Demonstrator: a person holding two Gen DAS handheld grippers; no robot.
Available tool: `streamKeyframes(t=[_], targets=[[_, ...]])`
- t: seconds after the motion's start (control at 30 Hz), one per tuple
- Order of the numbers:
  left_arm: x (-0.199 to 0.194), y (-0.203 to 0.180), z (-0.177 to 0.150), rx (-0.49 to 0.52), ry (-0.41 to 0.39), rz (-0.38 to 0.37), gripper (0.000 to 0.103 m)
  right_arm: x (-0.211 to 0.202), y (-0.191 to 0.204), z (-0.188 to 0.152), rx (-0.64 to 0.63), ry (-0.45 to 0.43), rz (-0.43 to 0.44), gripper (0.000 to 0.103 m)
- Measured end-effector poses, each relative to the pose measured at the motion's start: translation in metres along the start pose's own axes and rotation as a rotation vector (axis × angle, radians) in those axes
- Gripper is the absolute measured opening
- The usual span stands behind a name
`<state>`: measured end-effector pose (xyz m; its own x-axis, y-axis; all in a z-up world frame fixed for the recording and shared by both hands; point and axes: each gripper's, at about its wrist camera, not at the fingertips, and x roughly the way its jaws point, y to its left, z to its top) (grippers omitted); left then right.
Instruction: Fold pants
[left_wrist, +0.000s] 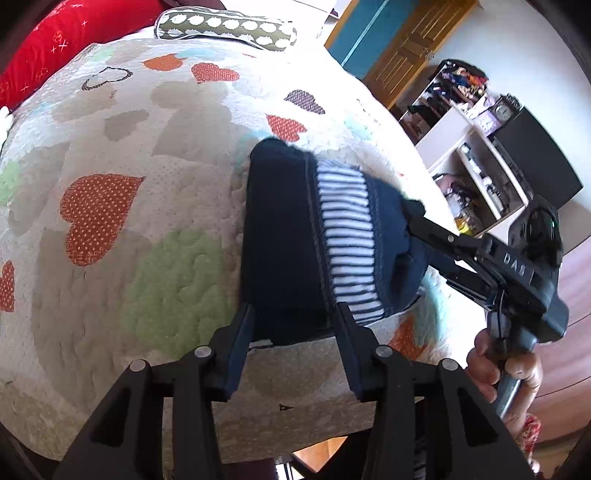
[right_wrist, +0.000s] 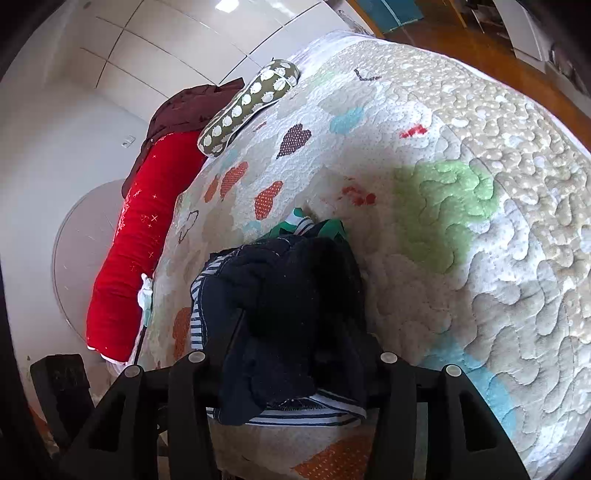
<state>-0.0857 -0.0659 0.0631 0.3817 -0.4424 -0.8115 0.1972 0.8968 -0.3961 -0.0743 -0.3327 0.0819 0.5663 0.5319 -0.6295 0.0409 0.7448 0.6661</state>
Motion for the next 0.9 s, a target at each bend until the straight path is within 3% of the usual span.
streamKeyframes(t=[0.03, 0.1, 0.2, 0.3, 0.4, 0.53, 0.57, 0.63, 0.67, 0.7, 0.77, 0.9], targets=[[-0.003, 0.003, 0.002, -0.008, -0.014, -0.006, 0.046, -0.008, 0.002, -0.001, -0.019, -0.018, -0.020, 0.057], [-0.007, 0.012, 0.012, -0.033, -0.041, -0.009, 0.055, -0.020, 0.007, -0.003, -0.067, -0.063, -0.077, 0.073], [-0.008, 0.025, 0.029, -0.058, -0.070, -0.026, 0.058, -0.020, 0.009, 0.002, -0.095, -0.084, -0.125, 0.075], [0.002, 0.034, 0.050, -0.073, -0.082, -0.058, 0.064, -0.005, -0.003, 0.009, -0.076, -0.034, -0.137, 0.075], [0.023, 0.041, 0.067, -0.082, -0.050, -0.108, 0.068, 0.016, -0.014, 0.014, -0.039, 0.023, -0.096, 0.082], [0.063, 0.041, 0.068, -0.093, 0.060, -0.182, 0.069, 0.023, -0.024, 0.019, -0.009, 0.028, -0.020, 0.084], [0.068, 0.038, 0.065, -0.089, 0.070, -0.191, 0.069, 0.023, -0.025, 0.019, -0.006, 0.037, 0.003, 0.080], [0.069, 0.032, 0.060, -0.069, 0.070, -0.225, 0.068, 0.028, -0.027, 0.018, 0.013, 0.071, 0.064, 0.052], [0.069, 0.030, 0.060, -0.070, 0.077, -0.246, 0.057, 0.032, -0.030, 0.017, 0.036, 0.101, 0.108, 0.043], [0.066, 0.028, 0.061, -0.075, 0.083, -0.268, 0.047, 0.035, -0.031, 0.018, 0.059, 0.111, 0.125, 0.040], [0.059, 0.024, 0.064, -0.067, 0.076, -0.274, 0.038, 0.034, -0.031, 0.019, 0.071, 0.112, 0.138, 0.033], [0.039, 0.016, 0.083, -0.070, 0.027, -0.273, 0.035, 0.032, -0.011, 0.035, 0.055, 0.088, 0.179, 0.026]])
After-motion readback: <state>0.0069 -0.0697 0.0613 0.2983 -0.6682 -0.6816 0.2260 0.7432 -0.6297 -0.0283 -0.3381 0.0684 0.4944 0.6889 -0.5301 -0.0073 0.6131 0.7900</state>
